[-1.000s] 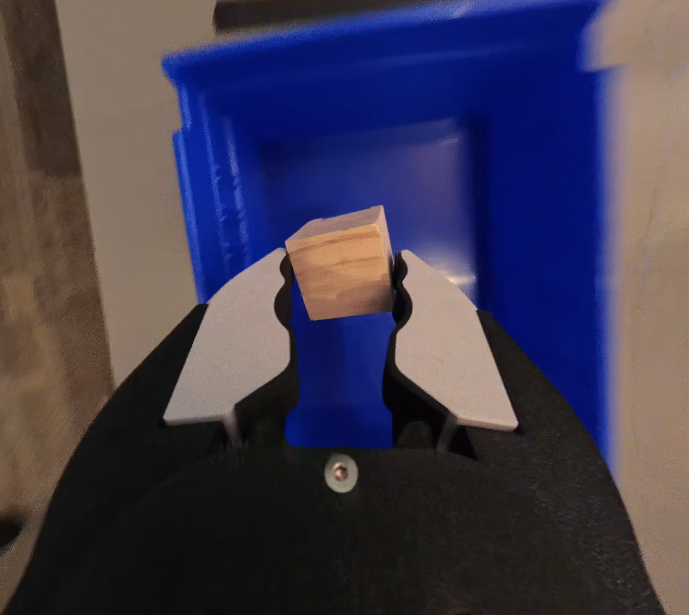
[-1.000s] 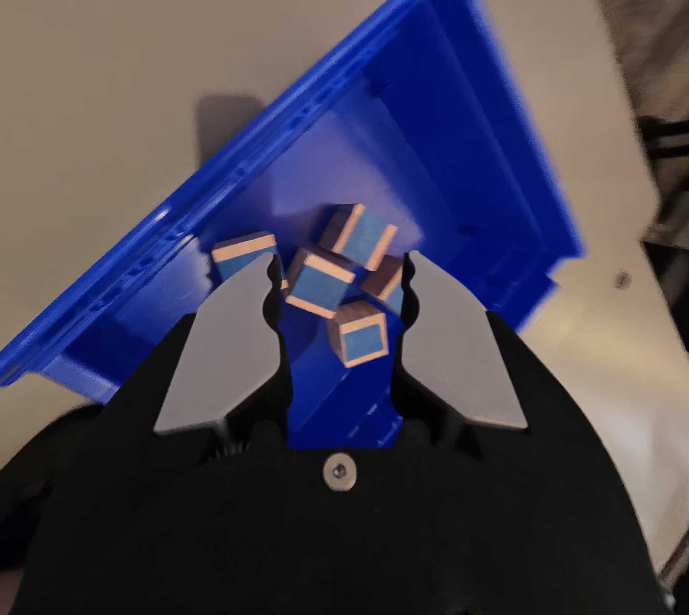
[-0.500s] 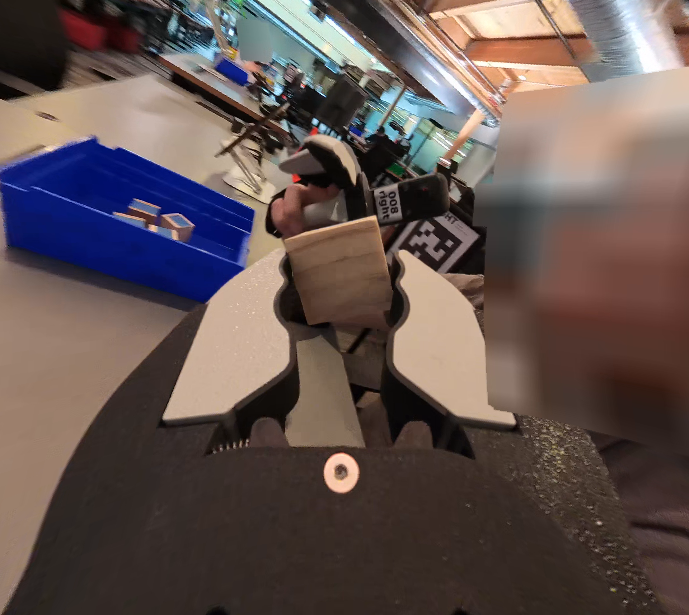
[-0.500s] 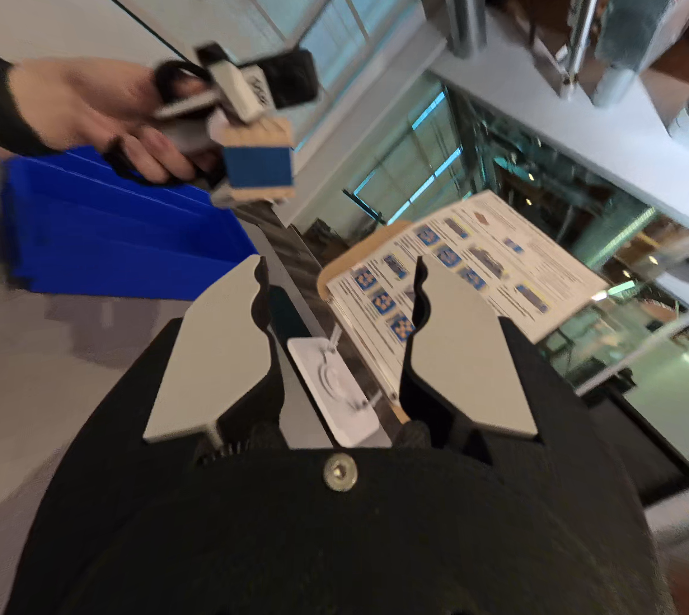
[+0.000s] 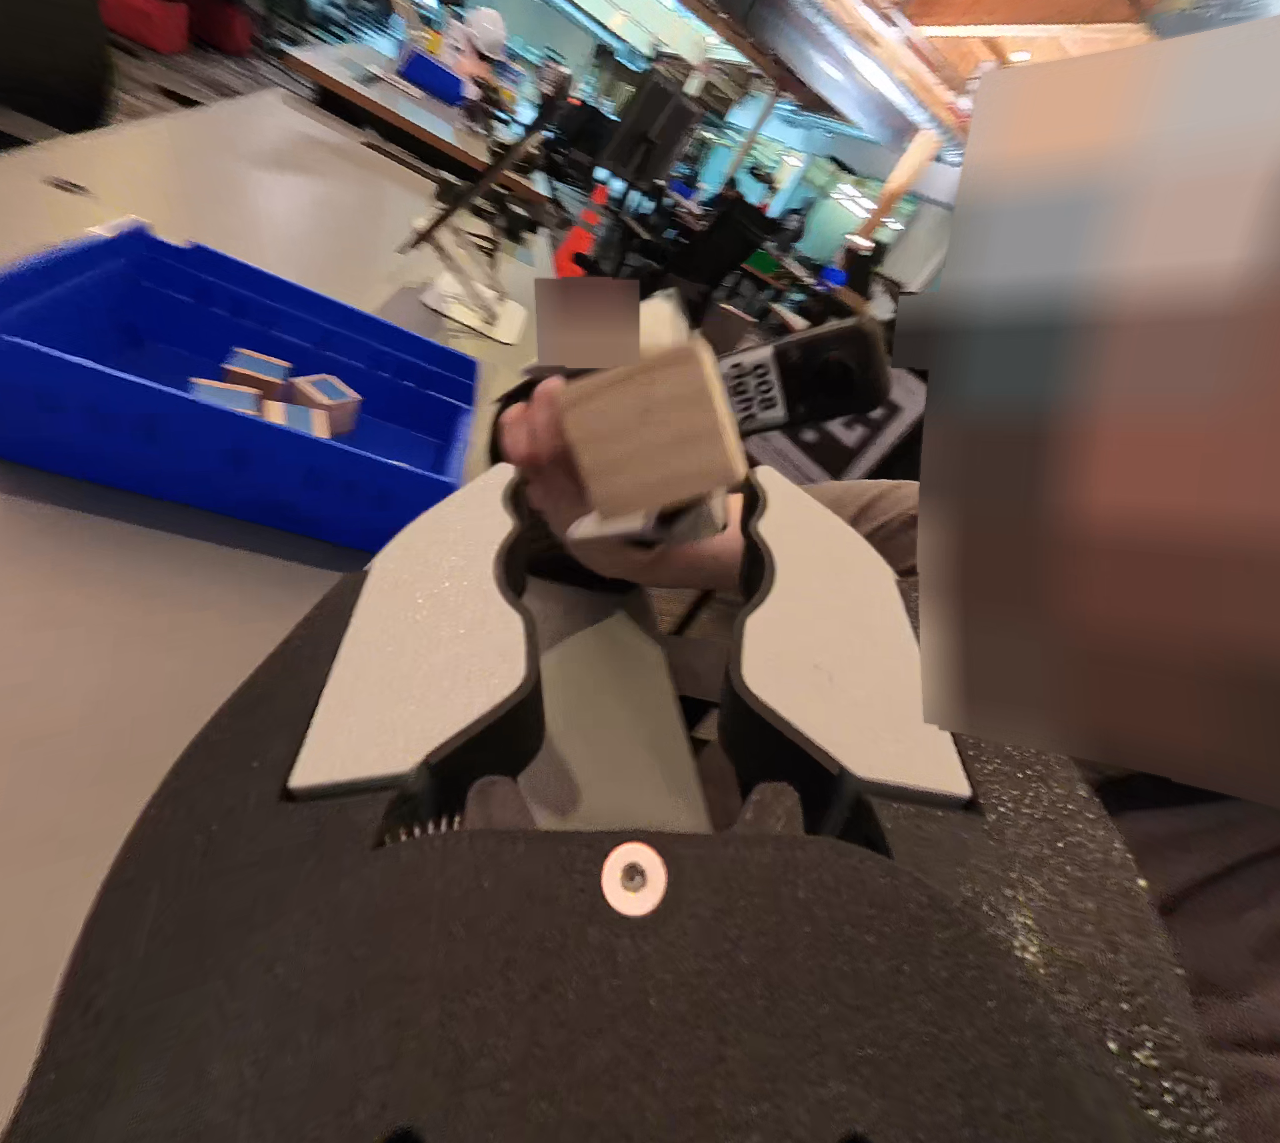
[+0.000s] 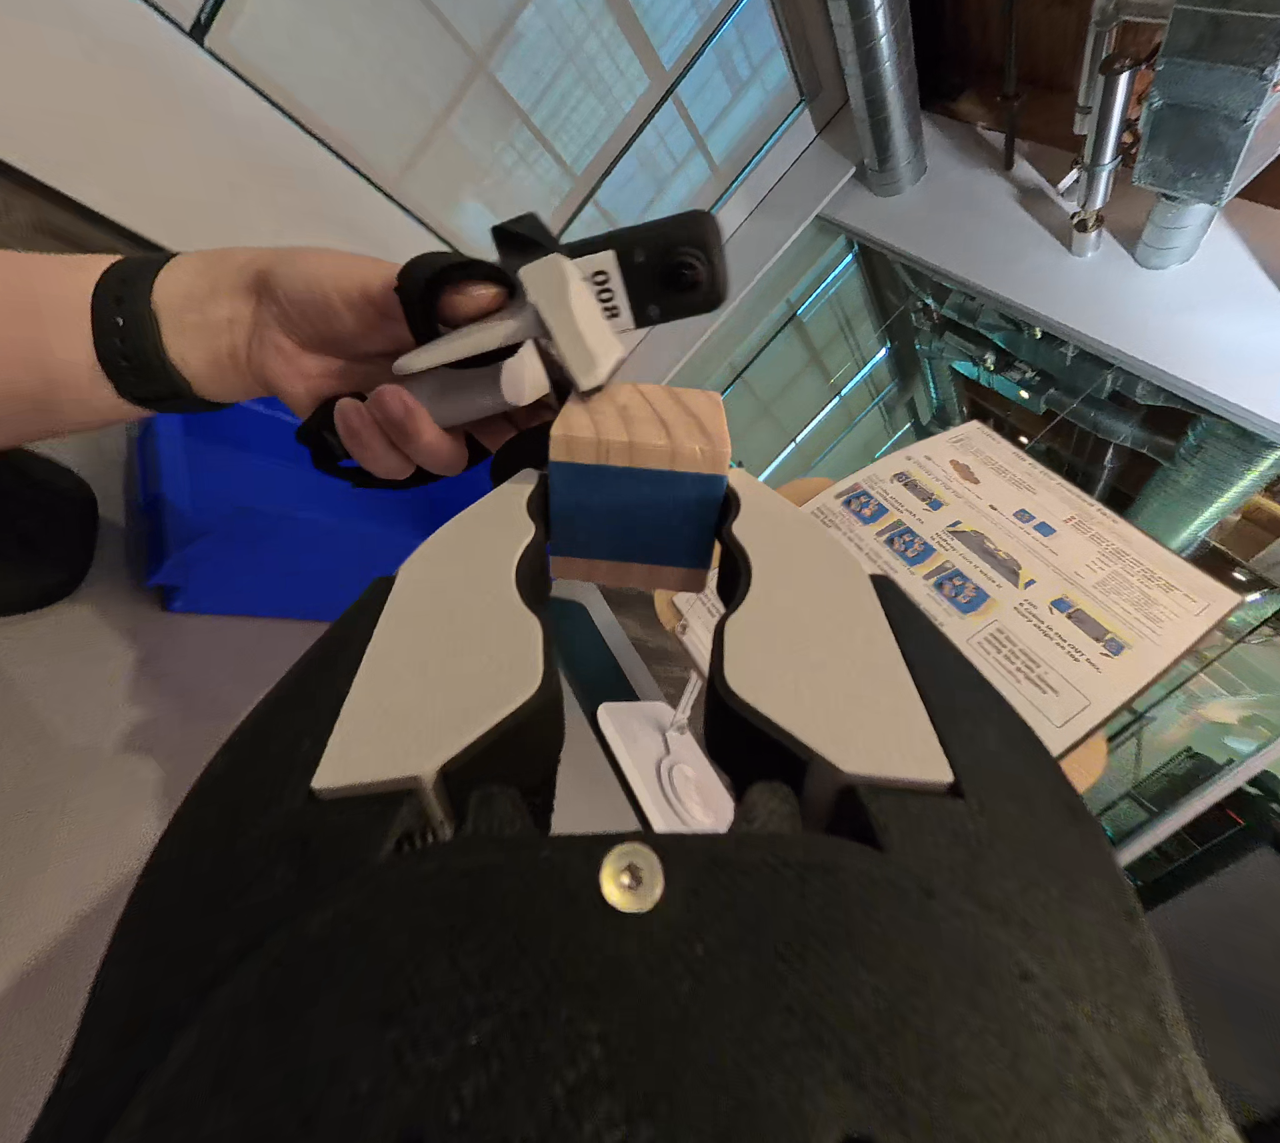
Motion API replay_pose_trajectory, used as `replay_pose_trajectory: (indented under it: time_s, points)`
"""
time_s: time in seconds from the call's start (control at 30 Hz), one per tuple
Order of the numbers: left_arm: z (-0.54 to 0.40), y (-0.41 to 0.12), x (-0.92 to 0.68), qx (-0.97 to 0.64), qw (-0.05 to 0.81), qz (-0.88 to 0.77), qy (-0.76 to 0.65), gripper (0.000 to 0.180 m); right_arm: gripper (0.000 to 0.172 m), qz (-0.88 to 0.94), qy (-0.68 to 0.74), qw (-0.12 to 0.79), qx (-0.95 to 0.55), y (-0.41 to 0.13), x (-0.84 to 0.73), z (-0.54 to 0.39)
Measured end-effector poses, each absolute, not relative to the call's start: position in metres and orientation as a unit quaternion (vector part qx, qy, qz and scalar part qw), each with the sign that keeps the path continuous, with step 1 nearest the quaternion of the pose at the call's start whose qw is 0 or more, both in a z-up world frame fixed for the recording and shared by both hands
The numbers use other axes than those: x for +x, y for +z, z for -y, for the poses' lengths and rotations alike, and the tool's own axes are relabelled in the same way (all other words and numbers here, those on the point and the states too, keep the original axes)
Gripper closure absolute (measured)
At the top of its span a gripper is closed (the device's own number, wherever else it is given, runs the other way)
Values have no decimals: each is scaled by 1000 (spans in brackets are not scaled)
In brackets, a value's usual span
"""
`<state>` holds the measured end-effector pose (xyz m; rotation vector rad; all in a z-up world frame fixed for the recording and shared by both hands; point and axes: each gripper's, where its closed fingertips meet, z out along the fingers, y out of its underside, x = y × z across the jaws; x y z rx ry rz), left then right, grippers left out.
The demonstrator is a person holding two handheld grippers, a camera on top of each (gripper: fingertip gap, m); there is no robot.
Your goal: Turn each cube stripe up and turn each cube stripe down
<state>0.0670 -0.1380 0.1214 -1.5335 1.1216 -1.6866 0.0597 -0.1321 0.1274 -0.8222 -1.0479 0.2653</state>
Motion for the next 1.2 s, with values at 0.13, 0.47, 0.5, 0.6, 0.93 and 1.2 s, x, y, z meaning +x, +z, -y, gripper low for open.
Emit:
replay_pose_trajectory:
  time_s: [0.13, 0.47, 0.5, 0.6, 0.93, 1.2]
  points:
    - [108, 130, 41, -611, 404, -400, -550, 119, 126, 404, 96, 799, -435, 174, 140, 91]
    - [83, 139, 4, -620, 526, -381, -440, 131, 126, 238, 162, 345, -893, -27, 316, -40]
    - [81, 137, 3, -623, 529, -383, -430, 132, 126, 245, 156, 310, -905, -46, 315, -40]
    - [79, 134, 2, -630, 528, -383, -421, 133, 125, 262, 145, 242, -923, -84, 309, -41]
    - [77, 122, 7, -647, 510, -399, -404, 137, 126, 269, 81, 148, -948, -137, 312, -41]
    - [65, 111, -9, -681, 510, -404, -336, 132, 120, 271, 49, 167, -947, -128, 317, -47]
